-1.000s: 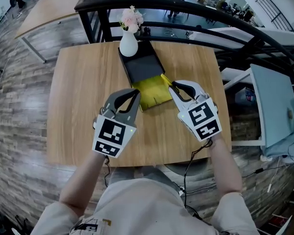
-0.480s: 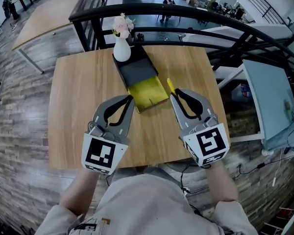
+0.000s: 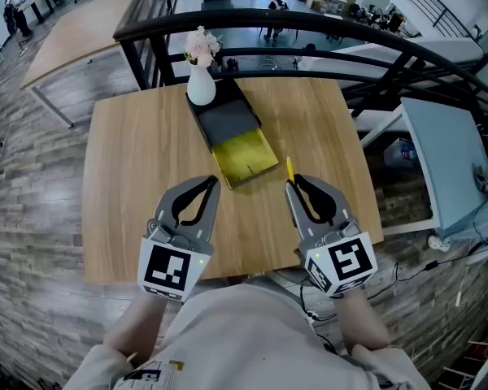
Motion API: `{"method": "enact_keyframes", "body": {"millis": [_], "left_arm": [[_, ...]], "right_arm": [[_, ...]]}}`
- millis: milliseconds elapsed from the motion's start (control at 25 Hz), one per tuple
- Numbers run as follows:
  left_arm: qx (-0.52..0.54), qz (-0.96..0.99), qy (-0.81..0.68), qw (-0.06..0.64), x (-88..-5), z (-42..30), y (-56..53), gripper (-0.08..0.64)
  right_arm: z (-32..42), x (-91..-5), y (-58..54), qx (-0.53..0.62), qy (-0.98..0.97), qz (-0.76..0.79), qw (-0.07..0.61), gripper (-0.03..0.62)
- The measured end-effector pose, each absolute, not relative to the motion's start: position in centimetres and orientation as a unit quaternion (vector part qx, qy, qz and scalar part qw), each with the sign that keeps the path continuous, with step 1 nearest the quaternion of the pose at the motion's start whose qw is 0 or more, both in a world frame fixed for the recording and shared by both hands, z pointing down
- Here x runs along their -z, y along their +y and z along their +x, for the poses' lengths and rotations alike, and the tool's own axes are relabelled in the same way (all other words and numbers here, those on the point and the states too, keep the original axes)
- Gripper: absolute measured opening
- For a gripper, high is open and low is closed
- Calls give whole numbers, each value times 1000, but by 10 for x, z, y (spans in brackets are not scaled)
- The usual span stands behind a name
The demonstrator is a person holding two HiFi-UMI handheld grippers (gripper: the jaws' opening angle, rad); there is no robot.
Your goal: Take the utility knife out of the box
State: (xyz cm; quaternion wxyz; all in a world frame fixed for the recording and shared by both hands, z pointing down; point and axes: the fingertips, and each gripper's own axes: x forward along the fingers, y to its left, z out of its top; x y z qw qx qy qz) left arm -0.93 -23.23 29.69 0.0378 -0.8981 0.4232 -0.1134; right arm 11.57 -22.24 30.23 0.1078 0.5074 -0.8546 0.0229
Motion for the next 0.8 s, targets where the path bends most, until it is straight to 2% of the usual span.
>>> {"method": "enact_keyframes", "body": {"millis": [440,800], "left_arm": [[93,-898,429,7,-294,-9,-234,2],[109,-897,426,36,-294,-4,-230,2]], "right_arm": [[120,-308,-220,-28,-854,508,114,55],[117,-313,-218,-29,-859,498,120,55]]}}
